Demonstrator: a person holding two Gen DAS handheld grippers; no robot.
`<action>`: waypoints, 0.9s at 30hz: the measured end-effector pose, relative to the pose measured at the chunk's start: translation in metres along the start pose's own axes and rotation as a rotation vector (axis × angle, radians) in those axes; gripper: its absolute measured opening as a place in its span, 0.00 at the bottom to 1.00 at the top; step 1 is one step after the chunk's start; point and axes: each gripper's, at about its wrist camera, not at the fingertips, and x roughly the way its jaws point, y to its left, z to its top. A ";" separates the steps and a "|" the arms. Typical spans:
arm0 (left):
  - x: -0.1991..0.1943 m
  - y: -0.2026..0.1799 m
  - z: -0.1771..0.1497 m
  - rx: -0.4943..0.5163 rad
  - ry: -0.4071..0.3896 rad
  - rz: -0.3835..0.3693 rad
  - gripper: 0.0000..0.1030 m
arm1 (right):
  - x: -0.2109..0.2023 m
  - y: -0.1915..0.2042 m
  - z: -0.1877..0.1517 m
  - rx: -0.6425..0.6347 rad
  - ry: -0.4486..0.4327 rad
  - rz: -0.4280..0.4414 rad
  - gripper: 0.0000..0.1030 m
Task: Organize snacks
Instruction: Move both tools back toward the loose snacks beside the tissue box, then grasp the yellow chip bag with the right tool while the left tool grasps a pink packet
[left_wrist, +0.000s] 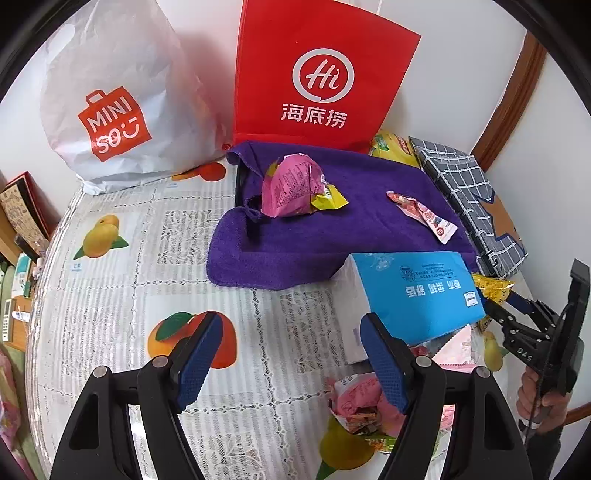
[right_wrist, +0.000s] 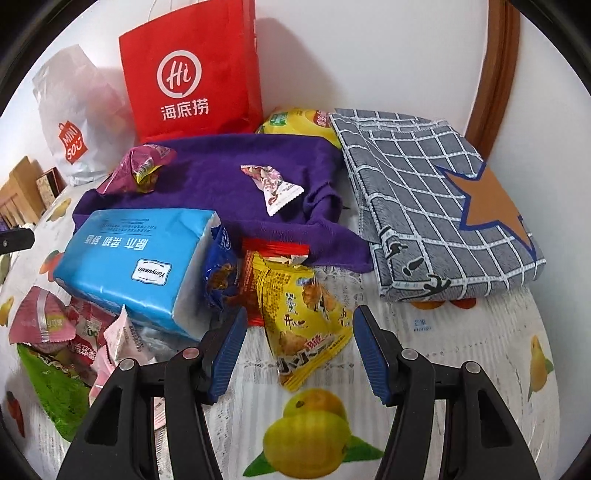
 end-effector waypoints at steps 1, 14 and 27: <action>-0.001 0.000 0.000 -0.001 -0.002 -0.007 0.73 | 0.001 0.001 0.001 -0.006 -0.001 -0.001 0.58; -0.008 -0.009 -0.012 0.013 0.000 -0.066 0.73 | 0.025 0.015 0.004 -0.090 0.017 -0.047 0.48; -0.006 -0.015 -0.023 0.030 0.013 -0.137 0.73 | -0.014 0.011 -0.003 -0.030 -0.016 -0.057 0.42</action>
